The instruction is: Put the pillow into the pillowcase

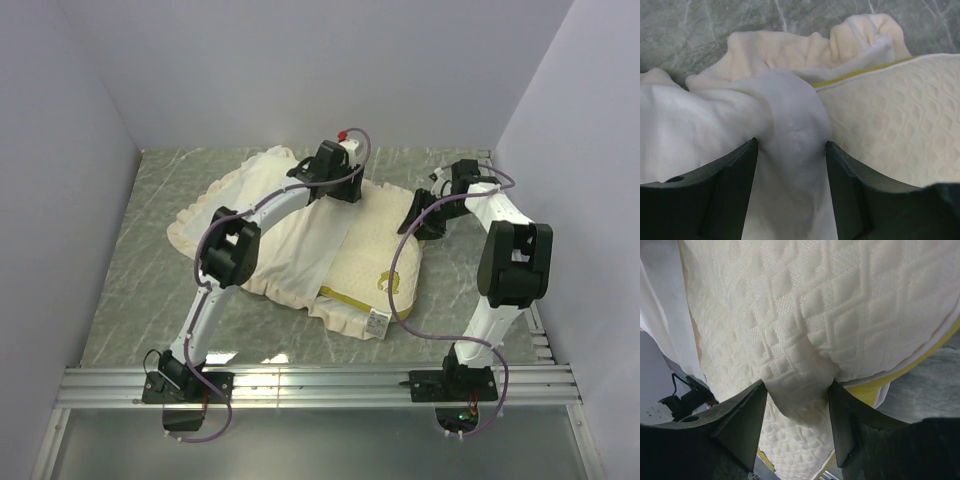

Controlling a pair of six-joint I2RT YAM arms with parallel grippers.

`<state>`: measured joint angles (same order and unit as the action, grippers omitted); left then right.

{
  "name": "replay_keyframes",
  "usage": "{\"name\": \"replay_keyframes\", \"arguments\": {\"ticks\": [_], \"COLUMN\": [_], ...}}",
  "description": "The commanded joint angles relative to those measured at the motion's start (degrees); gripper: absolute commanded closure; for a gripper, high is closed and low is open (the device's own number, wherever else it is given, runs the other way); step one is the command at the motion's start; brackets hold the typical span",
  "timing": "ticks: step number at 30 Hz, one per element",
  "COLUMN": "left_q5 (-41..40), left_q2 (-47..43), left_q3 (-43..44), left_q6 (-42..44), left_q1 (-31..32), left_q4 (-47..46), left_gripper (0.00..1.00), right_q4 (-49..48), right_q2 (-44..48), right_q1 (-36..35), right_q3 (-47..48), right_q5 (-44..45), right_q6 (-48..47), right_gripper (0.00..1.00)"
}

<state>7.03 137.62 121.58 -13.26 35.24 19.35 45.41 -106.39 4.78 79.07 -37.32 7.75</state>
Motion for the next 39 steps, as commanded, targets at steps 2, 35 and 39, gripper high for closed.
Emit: {"name": "replay_keyframes", "arguments": {"ticks": [2, 35, 39], "left_q5": [-3.0, 16.3, 13.9], "left_q2": [0.4, -34.7, -45.3], "left_q3": [4.6, -24.5, -37.8], "left_q6": [-2.4, 15.3, 17.2], "left_q1": [1.0, -3.1, -5.6], "left_q4": [-6.1, 13.3, 15.4], "left_gripper": [0.41, 0.24, 0.23], "right_q4": [0.4, 9.9, 9.6], "right_q2": [1.7, 11.9, 18.5], "right_q1": [-2.5, 0.5, -6.4], "right_q3": [-2.0, 9.3, 8.3], "right_q5": [-2.8, 11.9, 14.8], "right_q6": [-1.9, -13.5, -13.1], "right_gripper": [0.43, 0.28, 0.16]}}
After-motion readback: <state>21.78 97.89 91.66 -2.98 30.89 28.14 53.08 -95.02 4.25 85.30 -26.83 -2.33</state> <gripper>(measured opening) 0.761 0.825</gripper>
